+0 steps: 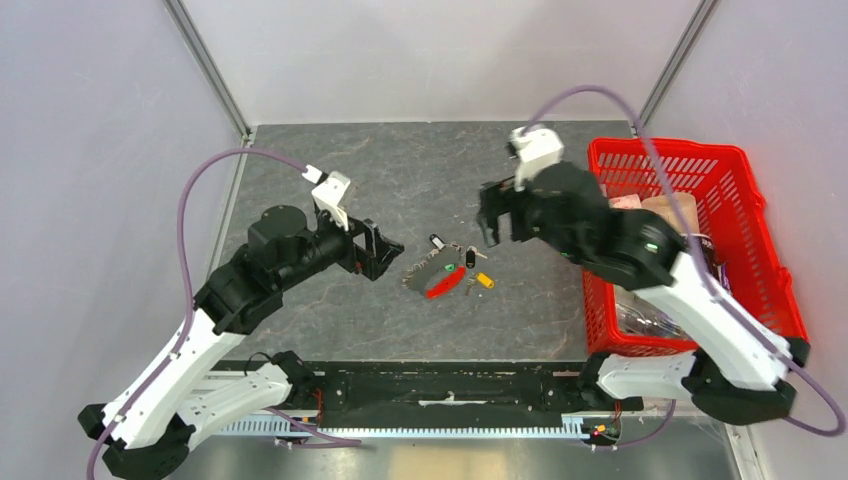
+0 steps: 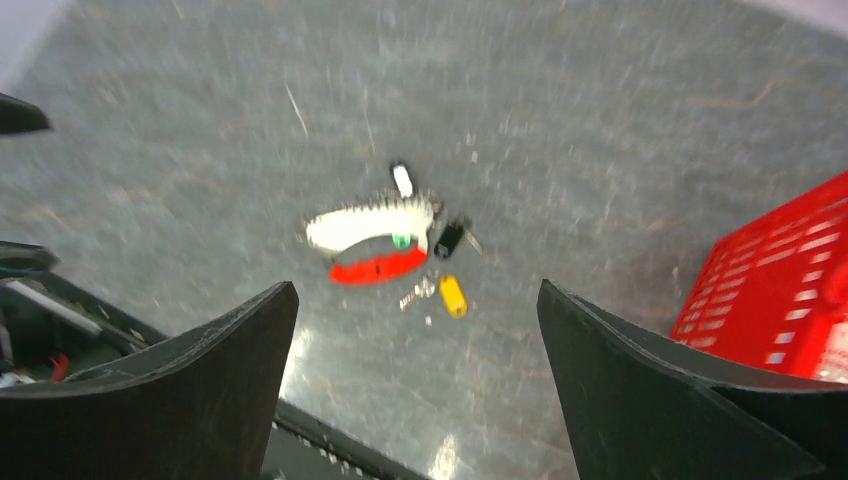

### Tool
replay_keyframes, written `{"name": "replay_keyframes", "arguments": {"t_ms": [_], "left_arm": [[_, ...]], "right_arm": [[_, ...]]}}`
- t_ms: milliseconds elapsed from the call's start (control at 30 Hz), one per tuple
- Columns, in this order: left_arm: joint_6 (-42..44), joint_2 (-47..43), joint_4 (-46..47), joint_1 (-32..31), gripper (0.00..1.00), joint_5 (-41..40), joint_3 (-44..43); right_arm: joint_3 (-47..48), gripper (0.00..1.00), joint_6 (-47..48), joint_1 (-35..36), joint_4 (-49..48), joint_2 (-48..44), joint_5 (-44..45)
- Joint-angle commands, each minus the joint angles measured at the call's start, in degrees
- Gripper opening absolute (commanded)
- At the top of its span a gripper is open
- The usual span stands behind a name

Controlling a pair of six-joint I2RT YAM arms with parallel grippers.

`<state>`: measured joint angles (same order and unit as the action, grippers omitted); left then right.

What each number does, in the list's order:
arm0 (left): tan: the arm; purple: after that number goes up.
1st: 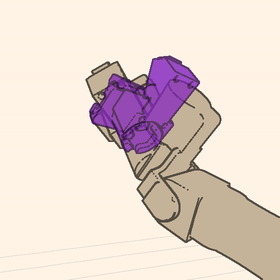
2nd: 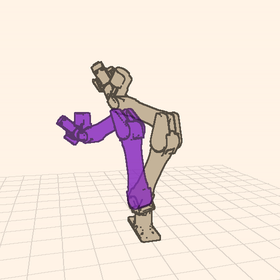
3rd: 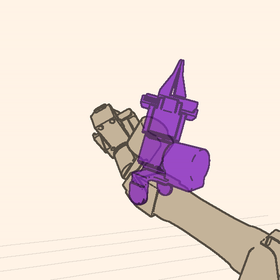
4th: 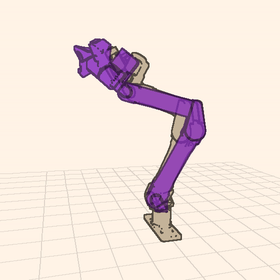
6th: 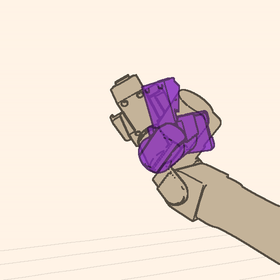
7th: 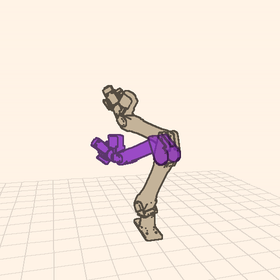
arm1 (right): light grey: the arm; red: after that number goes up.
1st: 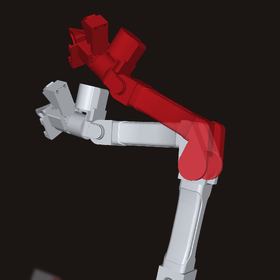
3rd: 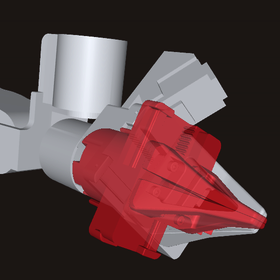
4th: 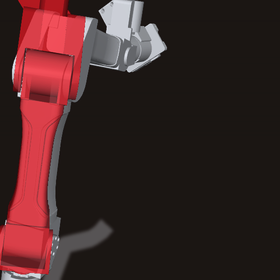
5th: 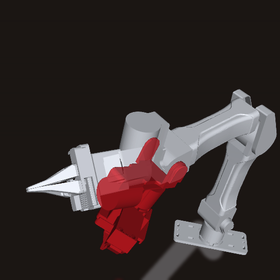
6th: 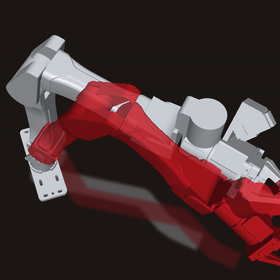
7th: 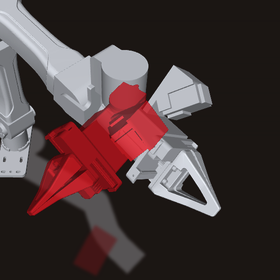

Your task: Put the keys on the keyring

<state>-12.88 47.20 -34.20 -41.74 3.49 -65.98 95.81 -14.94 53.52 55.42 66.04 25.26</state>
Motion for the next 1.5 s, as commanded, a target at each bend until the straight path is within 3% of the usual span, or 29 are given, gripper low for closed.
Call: {"name": "replay_keyframes", "arguments": {"t_ms": [0,433,700,1033,1267,1400,1467], "left_arm": [[-6.7,-3.4,0.7,0.2,0.95,-2.5,5.4],[-14.8,-9.7,-4.1,0.2,0.88,-10.2,13.3],[-16.7,-14.7,-8.3,0.2,0.85,-11.6,16.7],[-15.8,-23.5,-8.9,0.2,0.85,-16.6,19.3],[-15.1,-29.6,-8.8,0.2,0.85,-16.1,21.3],[-14.6,-33.2,-7.9,0.2,0.87,-15.9,21.7],[-14.3,-34.1,-7.9,0.2,0.87,-16.6,21.8]], "right_arm": [[-6.3,0.97,-1.8,0.3,1.1,3.0,-5.4],[-17.3,0.96,-3.2,4.4,-2.2,4.8,-14.1],[-17.6,0.93,-1.7,11.5,-5.3,11.7,-10.3],[-18.6,0.91,-0.9,12.0,-17.2,18.1,-9.8],[-16.4,0.8,-1.5,11.6,-18.9,25.6,-7.6],[-15.5,0.67,-2.3,9.4,-20.1,28.7,-10.4],[-14.9,0.55,-2.6,8.5,-20.2,30.3,-11.2]]}}
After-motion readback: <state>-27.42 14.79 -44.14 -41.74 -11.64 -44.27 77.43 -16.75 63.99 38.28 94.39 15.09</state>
